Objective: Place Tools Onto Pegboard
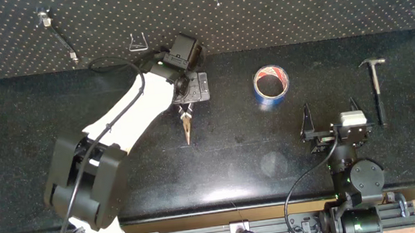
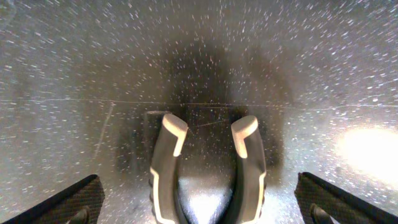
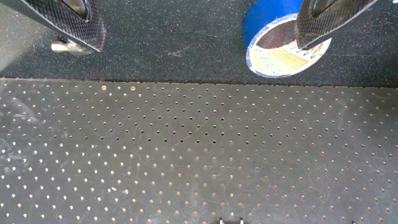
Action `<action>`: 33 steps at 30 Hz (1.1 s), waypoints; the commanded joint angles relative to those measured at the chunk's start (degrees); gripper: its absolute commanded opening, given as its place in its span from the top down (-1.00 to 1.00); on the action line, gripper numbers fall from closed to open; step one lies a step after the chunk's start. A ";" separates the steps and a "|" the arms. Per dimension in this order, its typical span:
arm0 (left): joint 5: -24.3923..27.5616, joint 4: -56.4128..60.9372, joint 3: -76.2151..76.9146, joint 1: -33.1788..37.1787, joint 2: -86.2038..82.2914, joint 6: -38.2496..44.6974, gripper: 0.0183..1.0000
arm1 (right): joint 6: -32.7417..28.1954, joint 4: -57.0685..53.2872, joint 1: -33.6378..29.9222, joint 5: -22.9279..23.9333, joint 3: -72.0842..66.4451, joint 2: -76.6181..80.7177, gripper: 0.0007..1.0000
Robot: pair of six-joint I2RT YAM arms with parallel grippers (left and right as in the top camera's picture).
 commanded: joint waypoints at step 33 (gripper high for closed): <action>0.44 -0.94 0.66 0.28 2.45 2.01 -1.00 | 0.63 -0.07 0.39 -0.33 -0.31 -0.52 -0.96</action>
